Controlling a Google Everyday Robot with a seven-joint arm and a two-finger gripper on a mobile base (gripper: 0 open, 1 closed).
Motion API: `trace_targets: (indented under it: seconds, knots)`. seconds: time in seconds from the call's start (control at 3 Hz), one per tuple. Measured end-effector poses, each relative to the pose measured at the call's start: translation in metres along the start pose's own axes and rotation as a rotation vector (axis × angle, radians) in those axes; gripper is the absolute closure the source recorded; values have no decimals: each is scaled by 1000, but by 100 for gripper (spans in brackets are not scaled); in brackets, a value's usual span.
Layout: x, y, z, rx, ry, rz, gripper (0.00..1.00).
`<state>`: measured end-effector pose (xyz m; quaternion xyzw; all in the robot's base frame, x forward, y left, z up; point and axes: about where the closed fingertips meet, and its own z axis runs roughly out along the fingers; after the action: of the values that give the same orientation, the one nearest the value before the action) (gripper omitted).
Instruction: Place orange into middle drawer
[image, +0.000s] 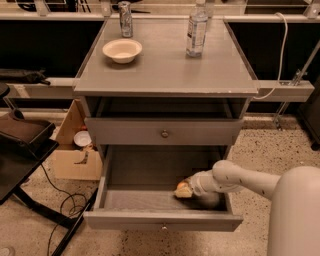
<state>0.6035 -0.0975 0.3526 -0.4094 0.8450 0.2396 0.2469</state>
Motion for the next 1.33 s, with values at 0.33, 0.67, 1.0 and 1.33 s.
trace_targets:
  seconds: [0.33, 0.67, 1.0, 1.33]
  knots:
    - [0, 0, 0, 0, 0, 0, 4]
    - [-1, 1, -1, -1, 0, 0, 0]
    - [-1, 3, -1, -21, -17, 0, 0]
    - [-17, 23, -34, -29, 4, -14, 0]
